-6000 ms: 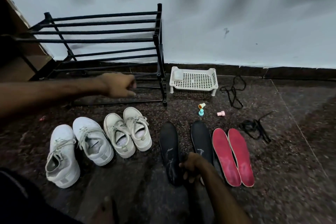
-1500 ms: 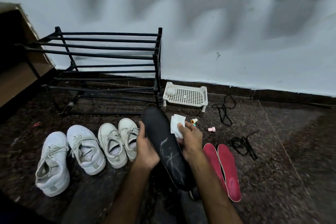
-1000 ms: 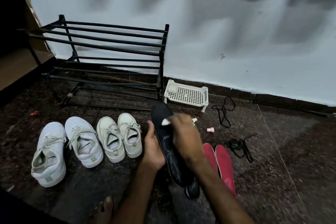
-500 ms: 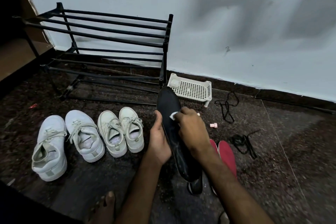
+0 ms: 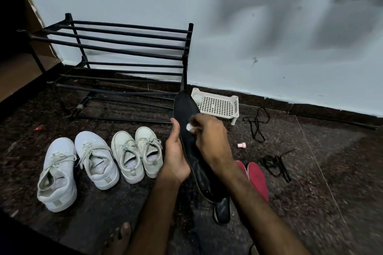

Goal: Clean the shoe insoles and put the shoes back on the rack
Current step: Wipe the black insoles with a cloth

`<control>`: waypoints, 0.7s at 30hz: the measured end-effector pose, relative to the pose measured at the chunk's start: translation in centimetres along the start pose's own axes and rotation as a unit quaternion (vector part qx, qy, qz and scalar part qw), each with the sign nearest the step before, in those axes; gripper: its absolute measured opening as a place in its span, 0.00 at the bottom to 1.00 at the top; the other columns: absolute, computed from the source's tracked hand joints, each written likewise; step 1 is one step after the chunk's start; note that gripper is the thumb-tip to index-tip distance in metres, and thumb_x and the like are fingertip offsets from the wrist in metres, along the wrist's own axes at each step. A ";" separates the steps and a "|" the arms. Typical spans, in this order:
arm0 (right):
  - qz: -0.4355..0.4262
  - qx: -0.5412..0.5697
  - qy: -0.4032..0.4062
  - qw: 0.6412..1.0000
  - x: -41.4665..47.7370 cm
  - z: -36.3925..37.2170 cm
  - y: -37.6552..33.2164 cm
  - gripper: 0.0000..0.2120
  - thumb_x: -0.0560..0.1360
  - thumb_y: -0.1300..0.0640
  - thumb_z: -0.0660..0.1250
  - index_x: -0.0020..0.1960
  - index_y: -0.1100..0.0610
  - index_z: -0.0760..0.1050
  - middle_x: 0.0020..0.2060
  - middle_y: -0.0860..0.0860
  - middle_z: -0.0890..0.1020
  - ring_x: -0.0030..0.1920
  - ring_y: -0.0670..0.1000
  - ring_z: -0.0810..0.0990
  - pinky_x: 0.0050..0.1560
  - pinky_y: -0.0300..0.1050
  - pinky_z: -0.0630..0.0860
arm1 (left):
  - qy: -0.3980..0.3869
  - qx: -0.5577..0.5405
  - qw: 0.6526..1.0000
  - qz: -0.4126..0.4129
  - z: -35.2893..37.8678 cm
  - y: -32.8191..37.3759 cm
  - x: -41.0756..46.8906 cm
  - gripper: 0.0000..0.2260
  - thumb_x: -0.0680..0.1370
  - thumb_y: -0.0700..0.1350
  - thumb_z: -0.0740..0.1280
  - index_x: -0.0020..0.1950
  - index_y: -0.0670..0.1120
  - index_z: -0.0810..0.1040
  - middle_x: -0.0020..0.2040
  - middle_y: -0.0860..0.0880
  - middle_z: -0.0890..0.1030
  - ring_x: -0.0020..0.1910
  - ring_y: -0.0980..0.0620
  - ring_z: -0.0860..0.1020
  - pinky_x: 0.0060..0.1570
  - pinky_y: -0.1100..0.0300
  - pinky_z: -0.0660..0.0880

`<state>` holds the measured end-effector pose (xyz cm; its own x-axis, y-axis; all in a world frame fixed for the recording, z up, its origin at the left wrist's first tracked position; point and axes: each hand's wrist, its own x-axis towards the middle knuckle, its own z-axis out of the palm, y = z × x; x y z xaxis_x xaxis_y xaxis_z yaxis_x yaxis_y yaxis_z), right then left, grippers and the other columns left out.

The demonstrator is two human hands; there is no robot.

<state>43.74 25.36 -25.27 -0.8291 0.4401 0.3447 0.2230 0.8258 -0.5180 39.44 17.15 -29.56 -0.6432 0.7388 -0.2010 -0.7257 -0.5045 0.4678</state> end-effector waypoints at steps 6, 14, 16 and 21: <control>-0.035 0.085 -0.063 0.994 -5.9 -0.8 -0.7 0.04 0.71 0.60 0.70 0.43 0.52 0.82 0.43 0.46 0.80 0.45 0.45 0.78 0.49 0.42 0.75 | 0.005 -0.016 1.000 0.008 -0.4 1.1 0.6 0.36 0.75 0.68 0.56 0.67 0.40 0.73 0.57 0.43 0.79 0.60 0.43 0.76 0.67 0.41 0.66; -0.049 -0.056 -0.036 0.997 0.5 -0.9 -2.0 0.10 0.69 0.70 0.65 0.44 0.57 0.76 0.42 0.53 0.79 0.45 0.56 0.77 0.43 0.50 0.75 | 0.007 0.005 1.000 0.023 1.2 1.3 0.0 0.29 0.79 0.64 0.54 0.52 0.43 0.84 0.53 0.44 0.83 0.52 0.47 0.82 0.56 0.53 0.77; -0.052 -0.031 -0.057 0.997 -1.9 -0.8 -2.4 0.12 0.68 0.71 0.65 0.44 0.55 0.76 0.42 0.51 0.79 0.44 0.54 0.77 0.43 0.50 0.75 | 0.012 -0.014 0.999 0.030 1.0 2.1 0.0 0.32 0.77 0.66 0.55 0.62 0.40 0.79 0.60 0.42 0.79 0.60 0.44 0.79 0.64 0.46 0.72; -0.028 0.023 -0.073 0.997 -4.8 -1.0 -1.8 0.12 0.68 0.68 0.68 0.42 0.52 0.77 0.40 0.48 0.81 0.43 0.51 0.79 0.43 0.47 0.75 | 0.004 -0.015 0.999 0.040 0.5 2.2 0.3 0.34 0.77 0.67 0.53 0.67 0.41 0.74 0.60 0.42 0.78 0.63 0.40 0.75 0.60 0.41 0.74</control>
<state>47.84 22.17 -25.19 -0.9057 0.3355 0.2590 0.1537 0.8295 -0.5370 37.79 16.45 -28.21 -0.7005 0.6929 -0.1705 -0.6793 -0.5742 0.4570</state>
